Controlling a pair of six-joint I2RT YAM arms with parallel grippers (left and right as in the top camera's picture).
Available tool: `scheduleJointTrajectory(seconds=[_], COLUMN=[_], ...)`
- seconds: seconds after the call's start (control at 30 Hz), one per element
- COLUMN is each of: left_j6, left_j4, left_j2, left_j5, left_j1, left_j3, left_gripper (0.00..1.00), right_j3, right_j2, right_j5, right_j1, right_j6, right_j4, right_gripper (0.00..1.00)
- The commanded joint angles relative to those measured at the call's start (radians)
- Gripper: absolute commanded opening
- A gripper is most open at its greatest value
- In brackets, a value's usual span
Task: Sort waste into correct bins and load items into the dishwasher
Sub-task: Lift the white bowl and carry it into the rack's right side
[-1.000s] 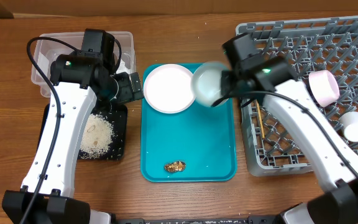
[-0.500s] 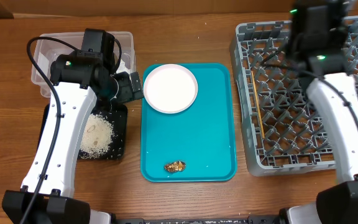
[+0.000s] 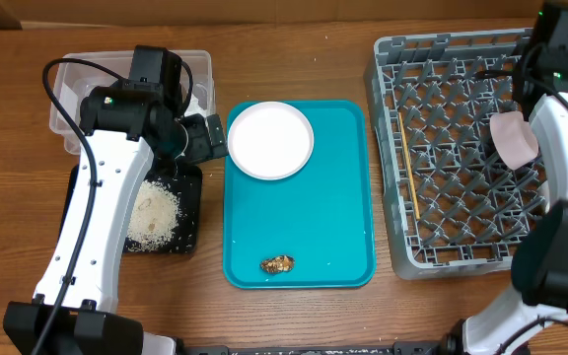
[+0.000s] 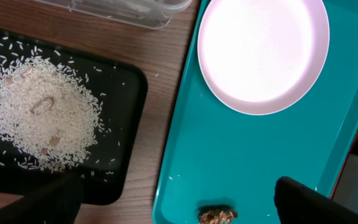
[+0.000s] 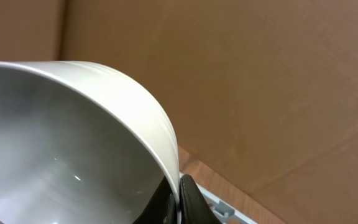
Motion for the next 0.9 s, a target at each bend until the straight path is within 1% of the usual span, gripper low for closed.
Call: scheduleJointTrajectory(seconds=[0.0,0.17,0.3,0.53,0.77,0.8,0.87], left_j6=[-0.014,-0.018,-0.018,-0.018,-0.018,-0.018,-0.018], left_j4=[0.001,0.003,0.016,0.021,0.021,0.021,0.021], left_j2=[-0.007,-0.007,-0.007,-0.007,-0.007,-0.007,-0.007], left_j5=[0.008,0.008,0.008,0.008,0.008,0.008,0.008], left_j1=[0.001,0.001,0.001,0.001,0.001,0.001,0.001], left_j3=[-0.003,-0.002,-0.002,-0.002,-0.003,-0.002,-0.002], left_gripper=[1.0,1.0,1.0,1.0,1.0,1.0,1.0], right_j3=[0.014,0.014,0.013,0.013,0.013,0.013,0.013], right_j2=[0.074,0.175,0.236,0.253,0.253,0.253,0.25], right_j5=[0.086,0.066,0.057,0.056,0.032,0.032,0.029], right_j1=[-0.039,-0.042,-0.015,0.056,0.116,0.122,0.137], right_j6=[-0.032,-0.034,-0.028,-0.023,-0.022,-0.022,-0.022], right_j4=[0.051,0.06,0.045,0.031,-0.058,-0.065,-0.07], right_gripper=[0.04,0.04,0.04,0.04,0.04,0.06,0.17])
